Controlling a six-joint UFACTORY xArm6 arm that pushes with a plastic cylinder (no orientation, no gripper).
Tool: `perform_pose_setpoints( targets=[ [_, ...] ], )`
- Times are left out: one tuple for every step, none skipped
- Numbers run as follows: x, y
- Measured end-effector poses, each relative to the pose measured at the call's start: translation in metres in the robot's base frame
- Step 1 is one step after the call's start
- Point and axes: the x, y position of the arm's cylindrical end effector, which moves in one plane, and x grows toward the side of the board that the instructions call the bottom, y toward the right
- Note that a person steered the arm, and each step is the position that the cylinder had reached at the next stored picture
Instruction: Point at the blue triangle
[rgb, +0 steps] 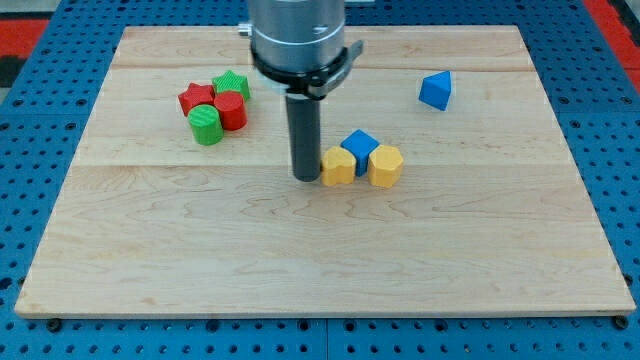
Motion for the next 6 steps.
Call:
perform_pose_setpoints(
  targets=[
    [-0.001, 0.009],
    [-0.001, 0.010],
    [-0.008, -0.010],
    [-0.038, -0.023],
    [-0.084, -0.002],
    [-0.133, 0.036]
  ],
)
